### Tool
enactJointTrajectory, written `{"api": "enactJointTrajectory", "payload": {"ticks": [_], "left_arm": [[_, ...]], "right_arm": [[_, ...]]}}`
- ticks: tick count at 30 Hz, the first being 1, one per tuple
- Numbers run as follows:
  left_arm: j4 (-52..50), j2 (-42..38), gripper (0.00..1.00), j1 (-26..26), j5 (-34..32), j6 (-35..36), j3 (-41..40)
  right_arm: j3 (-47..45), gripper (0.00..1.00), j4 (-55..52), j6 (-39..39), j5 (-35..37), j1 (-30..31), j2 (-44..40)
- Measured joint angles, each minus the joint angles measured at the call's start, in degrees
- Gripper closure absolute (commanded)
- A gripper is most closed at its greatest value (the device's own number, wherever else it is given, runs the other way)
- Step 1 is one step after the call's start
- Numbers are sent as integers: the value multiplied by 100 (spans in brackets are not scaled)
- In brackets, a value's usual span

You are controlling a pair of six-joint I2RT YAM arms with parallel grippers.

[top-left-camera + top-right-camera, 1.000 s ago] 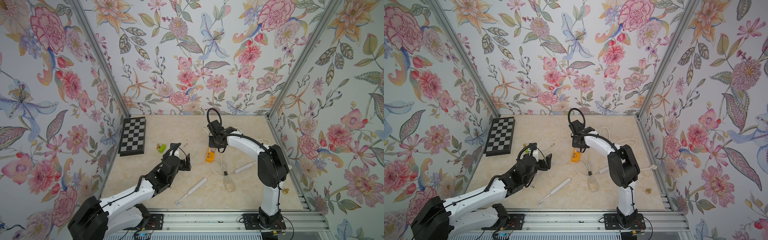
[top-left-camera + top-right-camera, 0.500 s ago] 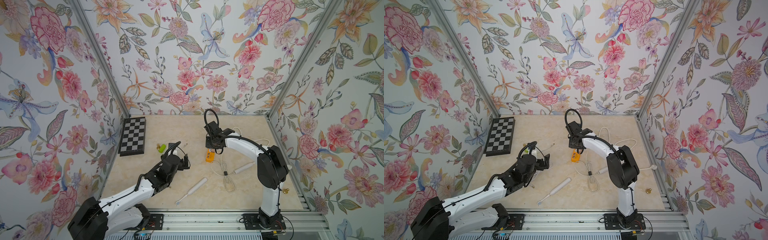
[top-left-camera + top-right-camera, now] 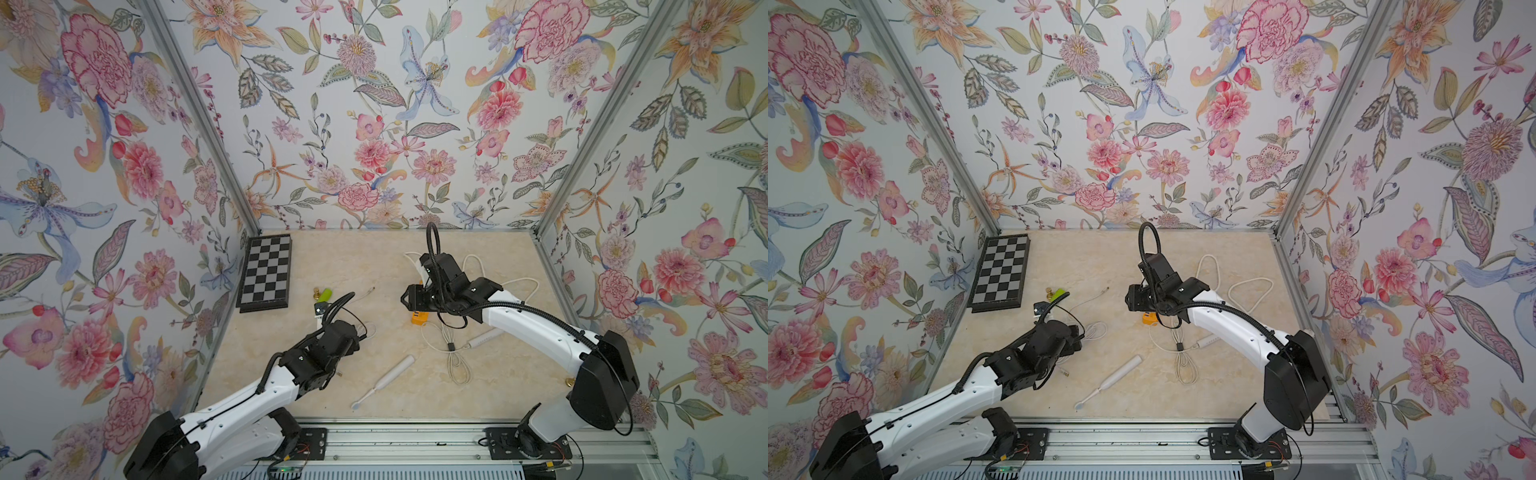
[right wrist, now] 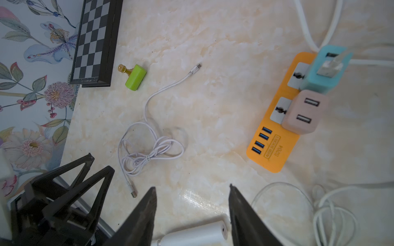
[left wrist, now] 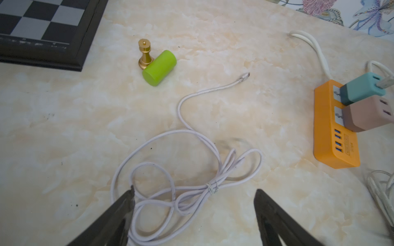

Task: Charge the electric toothbrush
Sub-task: Pick up the charging cable from the center of the board.

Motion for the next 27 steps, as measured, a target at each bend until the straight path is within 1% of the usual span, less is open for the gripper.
{"api": "enactJointTrajectory", "payload": {"ticks": [5,9,16,21,25,27], "left_arm": [[-444,-39,26,0,11,-802,-461],[-378,142,34,0,136,-1158,-699],[-188,645,46,-2,361,-1421,-734],[-111,660,55,-17,431,-1585,-780],[-92,584,59,-94,439,-1694,-822],[-92,555,63,-129,457,-1740,-837]], "right_arm": [[-592,41,223,7,-413,46,-68],[-765,40,328,7,-590,46,-201],[-767,38,468,0,-737,33,-420],[-772,38,498,-20,-828,-26,-433],[-778,37,501,-44,-837,-70,-437],[-802,38,514,-59,-839,-85,-439]]}}
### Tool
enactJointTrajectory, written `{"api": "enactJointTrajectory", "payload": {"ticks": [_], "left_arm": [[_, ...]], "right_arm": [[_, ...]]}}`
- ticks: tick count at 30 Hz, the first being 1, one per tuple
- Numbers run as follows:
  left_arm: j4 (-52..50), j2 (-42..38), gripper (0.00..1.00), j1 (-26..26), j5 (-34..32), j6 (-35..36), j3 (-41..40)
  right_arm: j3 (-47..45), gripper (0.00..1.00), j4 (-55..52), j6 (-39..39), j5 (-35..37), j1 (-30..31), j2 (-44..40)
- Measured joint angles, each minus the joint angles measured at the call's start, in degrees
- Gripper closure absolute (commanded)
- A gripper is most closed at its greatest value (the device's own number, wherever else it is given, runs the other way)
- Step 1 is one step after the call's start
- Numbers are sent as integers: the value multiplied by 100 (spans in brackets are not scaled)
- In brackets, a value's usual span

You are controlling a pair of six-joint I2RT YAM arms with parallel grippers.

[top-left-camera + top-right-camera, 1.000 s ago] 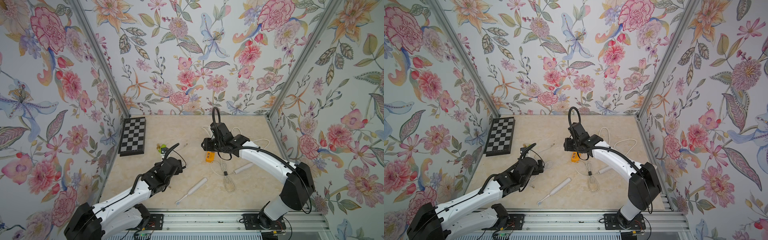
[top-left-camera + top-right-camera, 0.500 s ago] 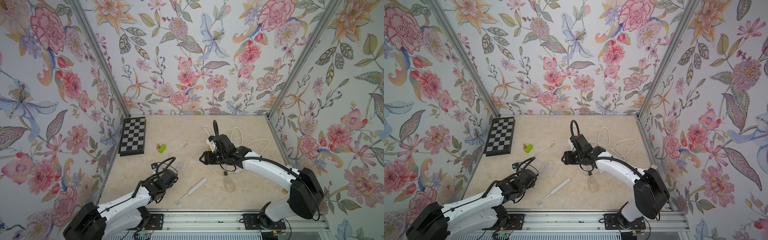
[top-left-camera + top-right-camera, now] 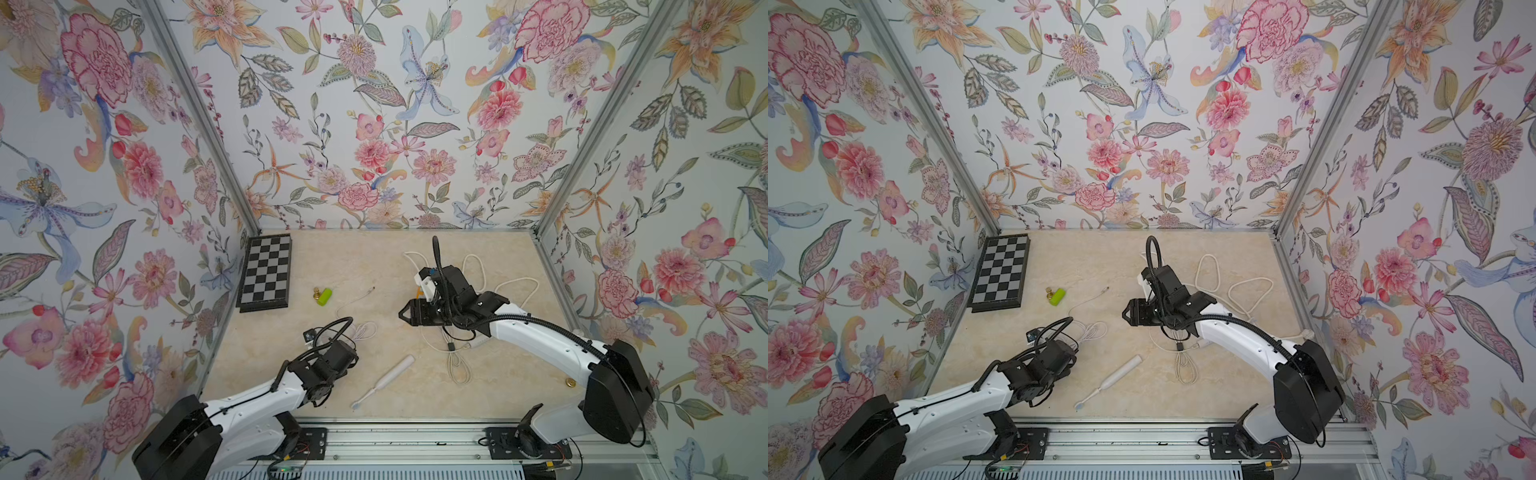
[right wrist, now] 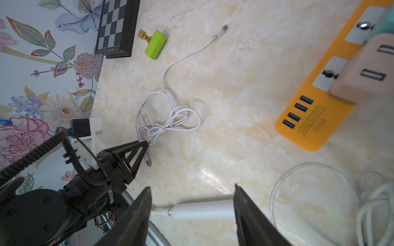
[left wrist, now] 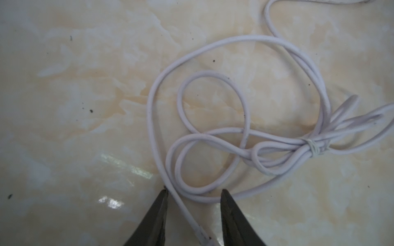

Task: Charge the electric toothbrush
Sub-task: Pick up the charging cable from the center of the board.

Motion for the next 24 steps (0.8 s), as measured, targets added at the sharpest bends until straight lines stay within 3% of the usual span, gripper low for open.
{"api": "enactJointTrajectory", "payload": {"ticks": [6,19,24], "left_arm": [[31,-4,68,-131,42,-105,-13],[507,186,94,-223,72,-186,-48],[575,149,100,-225,61,-120,-48]], "right_arm": [[-92,37,-4,-26,-17,-33,-57],[-168,36,24,-44,-105,-138,-162],[-195,35,42,-42,-166,-199,-168]]}}
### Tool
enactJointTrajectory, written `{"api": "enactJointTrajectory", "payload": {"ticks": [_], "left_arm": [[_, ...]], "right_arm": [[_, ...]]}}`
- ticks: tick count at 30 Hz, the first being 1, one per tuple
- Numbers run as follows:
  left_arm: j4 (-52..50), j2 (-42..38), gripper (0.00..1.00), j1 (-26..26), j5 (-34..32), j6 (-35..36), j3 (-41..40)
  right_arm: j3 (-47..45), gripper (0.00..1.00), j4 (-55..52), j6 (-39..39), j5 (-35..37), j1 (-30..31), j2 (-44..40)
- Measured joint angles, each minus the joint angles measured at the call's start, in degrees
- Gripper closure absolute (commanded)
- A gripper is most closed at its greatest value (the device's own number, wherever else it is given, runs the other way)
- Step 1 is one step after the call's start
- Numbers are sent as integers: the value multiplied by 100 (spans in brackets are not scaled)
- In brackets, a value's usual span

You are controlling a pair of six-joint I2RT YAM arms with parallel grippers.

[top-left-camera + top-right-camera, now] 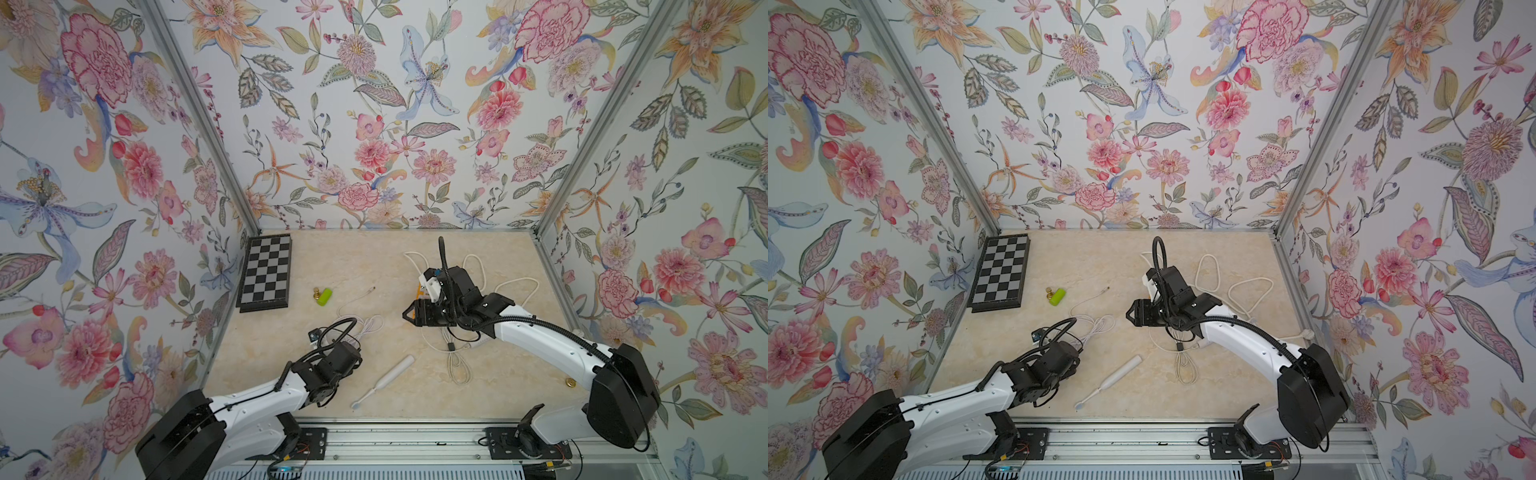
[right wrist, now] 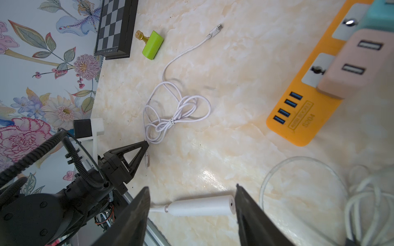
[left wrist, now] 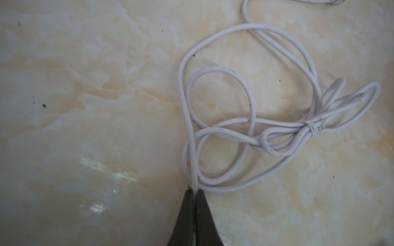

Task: Charge the electric toothbrush
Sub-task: Pick up the charging cable from the center of the board.

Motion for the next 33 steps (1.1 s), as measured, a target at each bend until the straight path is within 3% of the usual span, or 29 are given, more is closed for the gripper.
{"api": "enactJointTrajectory", "payload": {"ticks": [10,16,24,33], "left_arm": [[-282,-581,100,2,-286,472,337],[-83,-1060,100,7,-195,1543,992],[1032,-789,100,282,1132,3316,1915],[1698,46,100,343,2452,4236,2308]], "right_arm": [[-164,31,109,74,-363,-306,-269],[-214,28,273,232,-981,-741,-608],[-212,27,737,669,-2009,-929,-815],[-214,45,2055,2208,-2382,-597,-385]]}}
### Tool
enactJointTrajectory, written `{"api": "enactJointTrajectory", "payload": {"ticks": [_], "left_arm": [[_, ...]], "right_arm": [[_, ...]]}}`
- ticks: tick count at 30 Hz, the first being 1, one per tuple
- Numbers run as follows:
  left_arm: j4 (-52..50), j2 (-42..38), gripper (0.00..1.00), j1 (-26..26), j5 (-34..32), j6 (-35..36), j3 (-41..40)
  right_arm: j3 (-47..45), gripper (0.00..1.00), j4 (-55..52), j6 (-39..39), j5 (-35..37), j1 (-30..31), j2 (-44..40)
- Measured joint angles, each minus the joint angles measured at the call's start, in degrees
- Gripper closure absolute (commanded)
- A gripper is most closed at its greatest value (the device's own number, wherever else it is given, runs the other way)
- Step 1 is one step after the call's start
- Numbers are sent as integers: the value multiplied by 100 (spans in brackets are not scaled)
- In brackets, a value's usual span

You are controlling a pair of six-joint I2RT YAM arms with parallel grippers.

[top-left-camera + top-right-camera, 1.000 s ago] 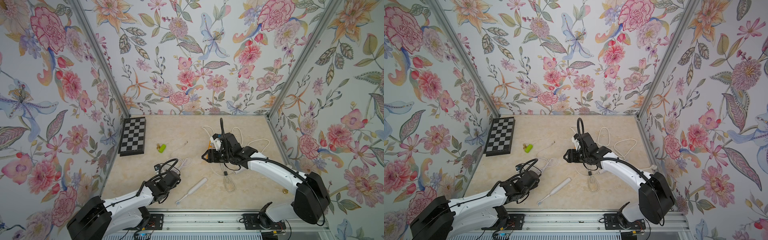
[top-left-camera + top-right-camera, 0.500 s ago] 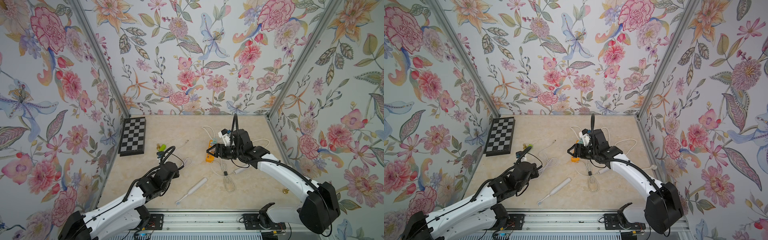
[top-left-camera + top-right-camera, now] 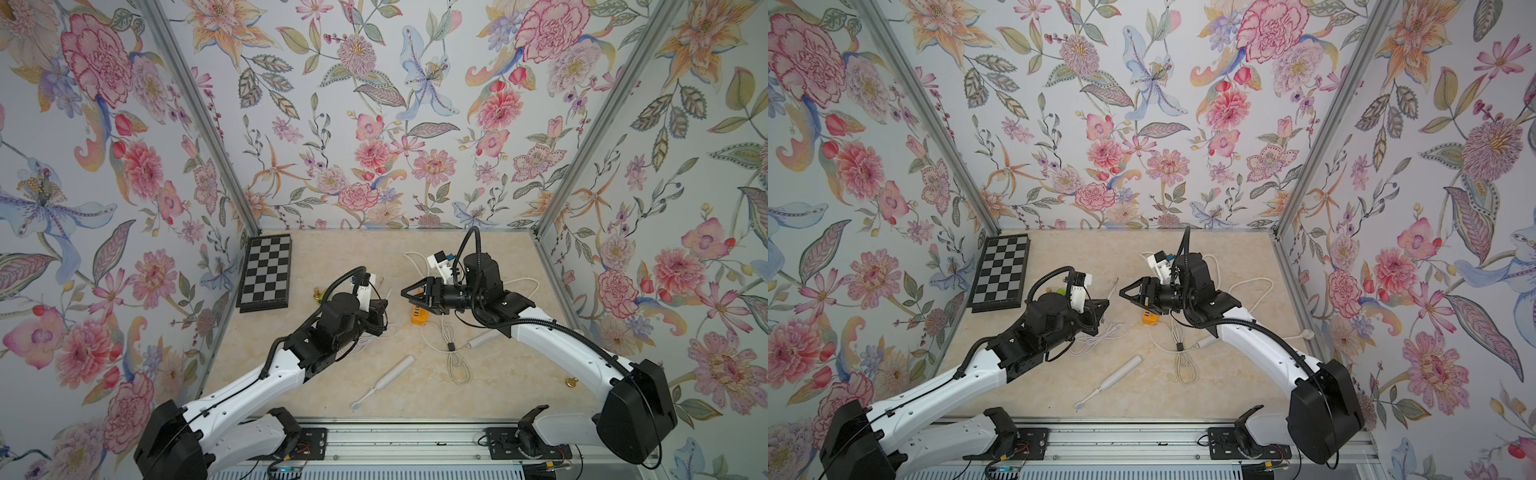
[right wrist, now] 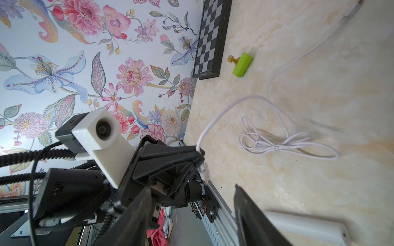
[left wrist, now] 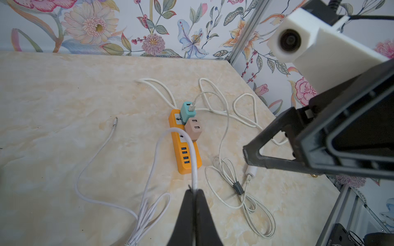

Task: Charge the electric toothbrush
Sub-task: Pick up the charging cable from the center of the board.

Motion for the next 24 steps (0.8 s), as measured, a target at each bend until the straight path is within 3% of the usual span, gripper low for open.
{"api": "enactJointTrajectory", "payload": {"ticks": [7,19,21,24], "left_arm": [[127,177,100,0,278,76,2],[219,350,100,0,273,192,4],[170,369,94,0,269,256,35],[101,385,66,0,245,446,76]], "right_arm": [[0,55,498,721,98,219,662],[4,89,876,1239,505,446,927],[17,92,813,1252,612,457,931],[90,96,673,1248,811,483,931]]}}
